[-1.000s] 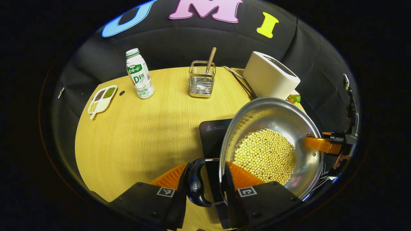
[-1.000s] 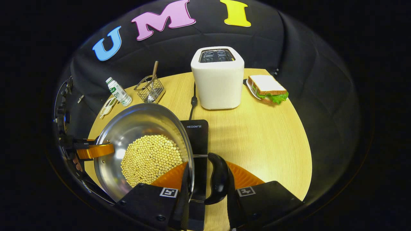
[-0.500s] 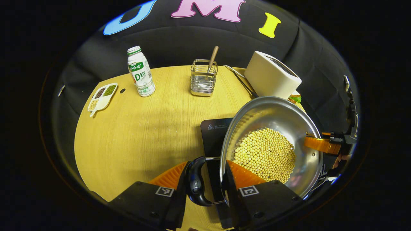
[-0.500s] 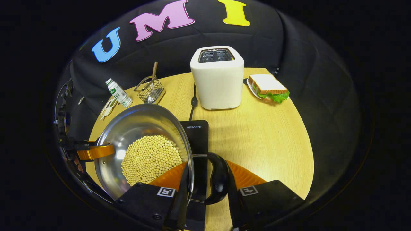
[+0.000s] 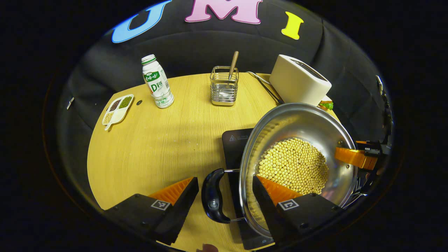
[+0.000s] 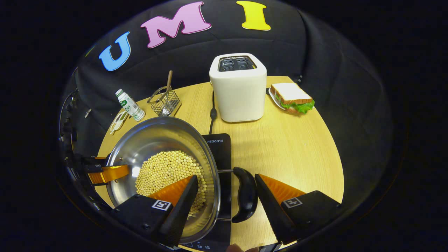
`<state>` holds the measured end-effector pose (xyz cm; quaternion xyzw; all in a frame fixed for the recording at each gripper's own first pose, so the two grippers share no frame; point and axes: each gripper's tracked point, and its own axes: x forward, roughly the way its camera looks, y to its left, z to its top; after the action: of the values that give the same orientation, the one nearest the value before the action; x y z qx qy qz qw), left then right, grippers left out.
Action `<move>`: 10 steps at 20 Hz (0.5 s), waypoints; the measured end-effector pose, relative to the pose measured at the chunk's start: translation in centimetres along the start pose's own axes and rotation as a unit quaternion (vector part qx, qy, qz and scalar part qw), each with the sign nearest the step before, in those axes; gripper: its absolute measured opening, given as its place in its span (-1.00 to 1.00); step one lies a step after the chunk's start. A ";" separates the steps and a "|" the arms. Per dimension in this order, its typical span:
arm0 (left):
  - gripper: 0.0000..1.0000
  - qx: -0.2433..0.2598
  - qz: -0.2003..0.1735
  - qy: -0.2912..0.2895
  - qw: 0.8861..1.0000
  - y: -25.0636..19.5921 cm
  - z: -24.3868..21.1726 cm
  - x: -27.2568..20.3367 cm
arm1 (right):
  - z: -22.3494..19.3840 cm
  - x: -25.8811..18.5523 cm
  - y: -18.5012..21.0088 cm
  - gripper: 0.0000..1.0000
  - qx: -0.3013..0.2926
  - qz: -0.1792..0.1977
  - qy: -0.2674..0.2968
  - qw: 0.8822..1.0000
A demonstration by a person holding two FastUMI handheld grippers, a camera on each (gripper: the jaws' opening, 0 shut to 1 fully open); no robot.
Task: First push the handle of the pot to place it horizontally, then grasp the pot with both hands and set it on the induction cooktop.
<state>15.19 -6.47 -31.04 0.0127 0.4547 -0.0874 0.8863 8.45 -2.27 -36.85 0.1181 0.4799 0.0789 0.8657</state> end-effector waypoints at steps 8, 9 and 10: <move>0.92 0.004 0.004 -0.093 0.996 -0.4 3.6 -5.3 | 3.9 -5.3 -0.6 0.99 -0.026 -0.038 -0.088 0.995; 0.92 0.003 0.004 -0.110 0.994 -0.7 4.3 -6.4 | 4.6 -6.4 -0.4 0.98 -0.030 -0.040 -0.102 0.994; 0.92 0.003 0.005 -0.130 0.992 -0.9 5.0 -7.6 | 5.4 -7.4 -0.2 0.98 -0.035 -0.043 -0.118 0.992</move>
<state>14.76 -6.74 -21.93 0.0063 0.3355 -0.0857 0.9381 9.12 -5.04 -28.09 0.0755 0.3765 0.0435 0.9223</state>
